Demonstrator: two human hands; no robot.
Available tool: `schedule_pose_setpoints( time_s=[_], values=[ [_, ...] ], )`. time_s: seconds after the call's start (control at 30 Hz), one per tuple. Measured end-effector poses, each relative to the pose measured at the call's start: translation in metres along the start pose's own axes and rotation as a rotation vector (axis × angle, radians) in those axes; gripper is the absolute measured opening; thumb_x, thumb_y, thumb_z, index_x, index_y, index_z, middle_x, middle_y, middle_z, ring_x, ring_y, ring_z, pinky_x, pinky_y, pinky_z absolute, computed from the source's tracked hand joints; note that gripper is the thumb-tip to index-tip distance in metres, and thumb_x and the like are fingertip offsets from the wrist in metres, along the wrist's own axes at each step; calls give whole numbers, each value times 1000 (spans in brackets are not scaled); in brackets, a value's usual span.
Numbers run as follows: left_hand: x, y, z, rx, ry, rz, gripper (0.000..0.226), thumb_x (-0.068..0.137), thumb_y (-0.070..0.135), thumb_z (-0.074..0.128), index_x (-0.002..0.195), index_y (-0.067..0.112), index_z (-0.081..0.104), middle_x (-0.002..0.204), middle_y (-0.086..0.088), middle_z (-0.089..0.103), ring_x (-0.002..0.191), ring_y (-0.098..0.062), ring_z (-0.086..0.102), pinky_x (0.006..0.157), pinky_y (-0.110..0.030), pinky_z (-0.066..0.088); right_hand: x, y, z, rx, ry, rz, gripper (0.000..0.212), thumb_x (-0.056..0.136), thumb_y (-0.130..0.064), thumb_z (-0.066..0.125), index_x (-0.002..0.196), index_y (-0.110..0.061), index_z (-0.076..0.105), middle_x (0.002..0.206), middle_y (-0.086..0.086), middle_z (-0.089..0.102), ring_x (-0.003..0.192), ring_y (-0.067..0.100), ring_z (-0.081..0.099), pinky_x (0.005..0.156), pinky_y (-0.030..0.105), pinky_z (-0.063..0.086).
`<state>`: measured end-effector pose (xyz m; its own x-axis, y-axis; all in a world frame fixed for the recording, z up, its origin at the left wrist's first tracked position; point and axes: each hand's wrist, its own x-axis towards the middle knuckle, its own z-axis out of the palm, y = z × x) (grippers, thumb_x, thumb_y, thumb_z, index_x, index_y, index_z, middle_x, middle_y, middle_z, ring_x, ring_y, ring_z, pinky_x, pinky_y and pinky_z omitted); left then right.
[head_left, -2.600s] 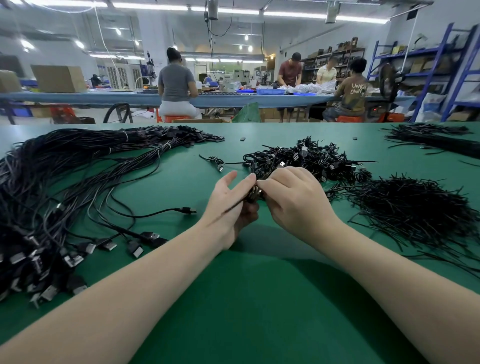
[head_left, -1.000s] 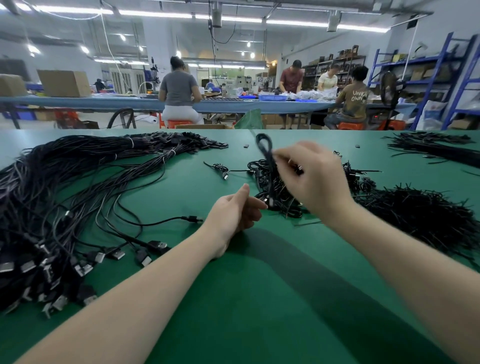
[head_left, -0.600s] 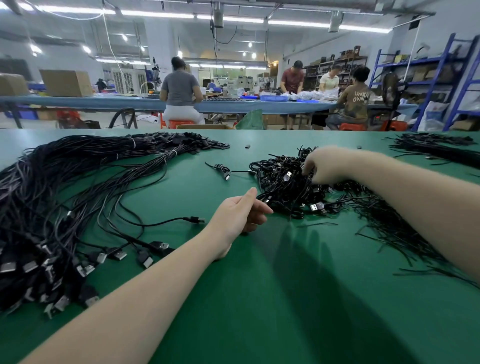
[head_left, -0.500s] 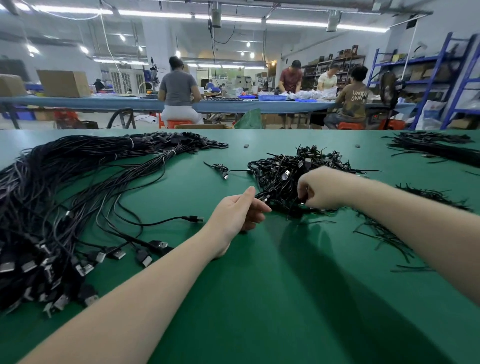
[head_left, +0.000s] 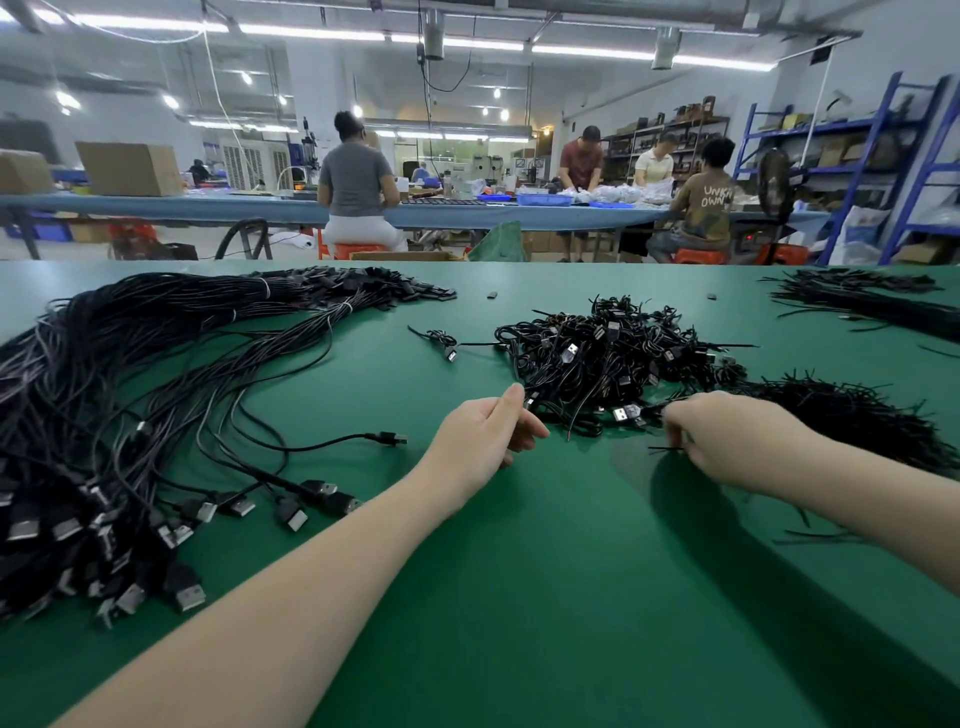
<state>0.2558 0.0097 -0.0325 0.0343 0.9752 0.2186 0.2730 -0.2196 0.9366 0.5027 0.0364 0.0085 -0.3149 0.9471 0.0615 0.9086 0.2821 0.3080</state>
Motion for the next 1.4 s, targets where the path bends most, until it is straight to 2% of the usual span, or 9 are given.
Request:
schedule_pose_setpoints(
  time_s=[0.17,0.27,0.4,0.53,0.67,0.77,0.93,1.13,1.4],
  values=[
    [13,14,-18,589,270,268,30,101,33,35,109,19,61,108,-3,60,102,-20,55,90,-34,44,-8,-39,-17,-265,241,28,22,84,-7,49,96,-25,53,94,-6,59,92,18,59,70,30,31],
    [33,15,-62,859,264,-74,33,96,21,39,127,19,50,131,-12,46,116,-32,50,99,-43,41,-6,-97,-20,169,313,-38,16,90,-22,47,103,-24,54,102,-3,59,91,22,60,64,30,35],
    [20,-4,-125,1368,-65,-507,45,94,27,43,135,12,37,140,-17,35,128,-36,38,106,-44,36,-2,-147,-7,524,282,-38,22,95,-38,42,106,-23,55,105,-1,51,91,24,59,65,30,42],
    [-13,-5,-186,1411,-261,-382,11,96,34,41,96,27,49,108,2,59,94,-18,52,83,-28,41,0,-144,2,655,323,-63,18,94,-38,45,102,-28,57,98,-7,52,84,17,57,65,28,45],
    [-37,3,-234,1559,-325,-450,32,93,49,45,70,29,51,74,14,57,70,-1,52,65,-20,38,2,-144,4,650,354,-88,16,93,-36,45,102,-32,57,96,-10,55,86,15,56,64,27,44],
    [-26,6,-250,1441,-224,-485,10,88,39,58,86,30,61,80,15,62,77,-4,58,70,-19,44,3,-147,5,642,367,-97,17,94,-35,43,104,-33,56,98,-10,57,87,15,56,61,26,40],
    [-1,-19,-237,1617,45,-408,33,92,18,47,125,19,47,123,-3,46,111,-26,52,88,-39,48,3,-146,5,667,339,-105,15,93,-34,44,102,-35,56,90,-13,54,86,12,53,61,27,36],
    [17,-34,-226,1785,152,-527,30,81,-5,50,106,8,61,108,-8,58,97,-30,60,68,-33,43,7,-146,4,678,315,-124,11,93,-33,44,99,-35,53,73,-14,44,78,10,48,56,28,32],
    [24,-40,-254,1630,177,-555,12,92,9,46,84,10,54,86,-2,54,80,-24,57,66,-33,44,8,-146,5,680,320,-129,10,93,-33,43,97,-35,52,70,-15,43,73,9,47,51,24,30]
  ],
)
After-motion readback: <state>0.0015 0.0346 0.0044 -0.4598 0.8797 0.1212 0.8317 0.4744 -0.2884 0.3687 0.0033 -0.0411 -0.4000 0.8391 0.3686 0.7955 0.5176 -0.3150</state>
